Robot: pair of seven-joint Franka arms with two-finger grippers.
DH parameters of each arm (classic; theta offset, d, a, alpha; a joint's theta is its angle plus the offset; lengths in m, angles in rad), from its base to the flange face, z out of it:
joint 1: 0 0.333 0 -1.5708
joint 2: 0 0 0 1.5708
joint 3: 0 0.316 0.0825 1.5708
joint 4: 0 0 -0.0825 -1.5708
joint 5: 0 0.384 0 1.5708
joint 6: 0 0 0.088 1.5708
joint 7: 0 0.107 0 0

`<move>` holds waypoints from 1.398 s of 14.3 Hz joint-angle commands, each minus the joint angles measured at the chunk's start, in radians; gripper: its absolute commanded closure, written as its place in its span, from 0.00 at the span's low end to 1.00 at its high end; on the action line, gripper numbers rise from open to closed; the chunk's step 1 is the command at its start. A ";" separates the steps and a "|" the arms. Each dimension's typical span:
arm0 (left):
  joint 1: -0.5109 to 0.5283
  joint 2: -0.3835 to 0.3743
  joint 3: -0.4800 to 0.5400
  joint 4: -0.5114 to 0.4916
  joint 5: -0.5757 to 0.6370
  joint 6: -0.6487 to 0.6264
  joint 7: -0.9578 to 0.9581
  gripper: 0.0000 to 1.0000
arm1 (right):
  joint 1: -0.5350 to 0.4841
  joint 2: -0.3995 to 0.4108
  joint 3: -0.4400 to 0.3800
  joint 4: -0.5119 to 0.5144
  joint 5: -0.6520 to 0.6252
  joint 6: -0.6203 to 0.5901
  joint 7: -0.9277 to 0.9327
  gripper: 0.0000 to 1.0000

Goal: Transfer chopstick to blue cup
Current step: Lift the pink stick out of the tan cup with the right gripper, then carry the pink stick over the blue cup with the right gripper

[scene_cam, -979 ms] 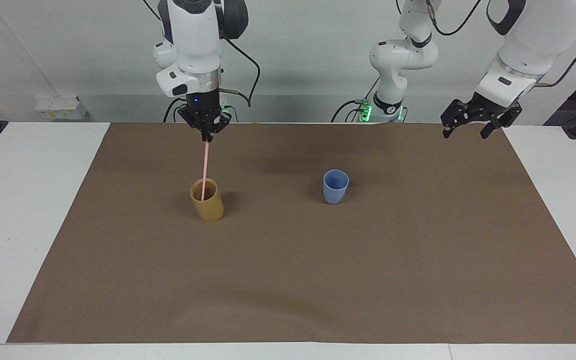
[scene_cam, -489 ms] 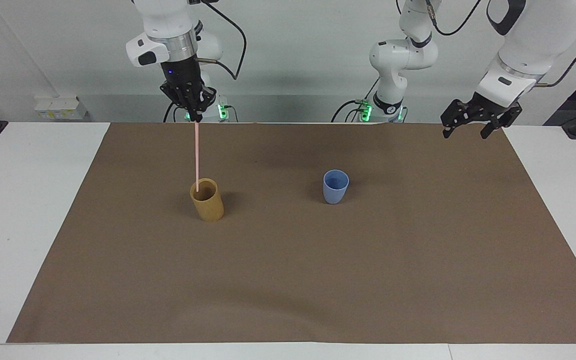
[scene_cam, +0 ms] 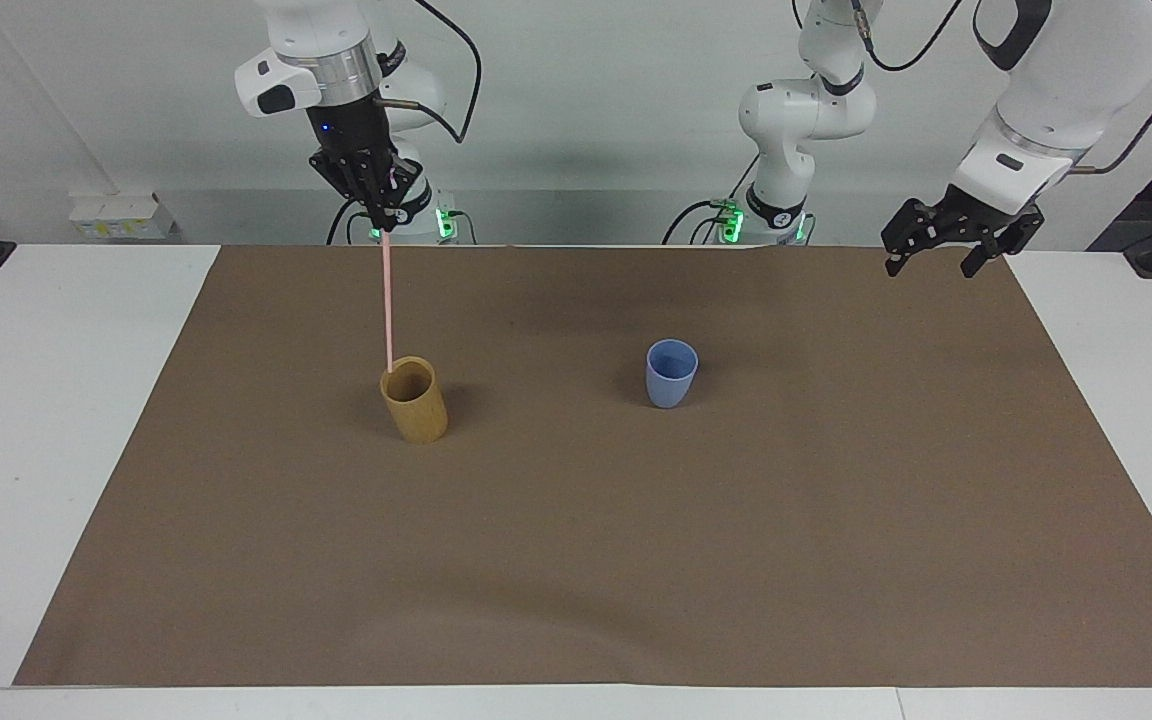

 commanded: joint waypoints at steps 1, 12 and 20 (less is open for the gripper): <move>0.013 -0.014 -0.008 -0.009 0.011 -0.005 0.000 0.00 | -0.003 0.009 0.003 0.054 0.072 -0.040 0.017 1.00; 0.013 -0.014 -0.008 -0.009 0.011 -0.005 0.000 0.00 | 0.014 0.120 0.169 0.185 0.248 0.013 0.357 1.00; 0.013 -0.014 -0.008 -0.009 0.011 -0.005 0.000 0.00 | 0.158 0.406 0.313 0.341 0.235 0.142 0.714 1.00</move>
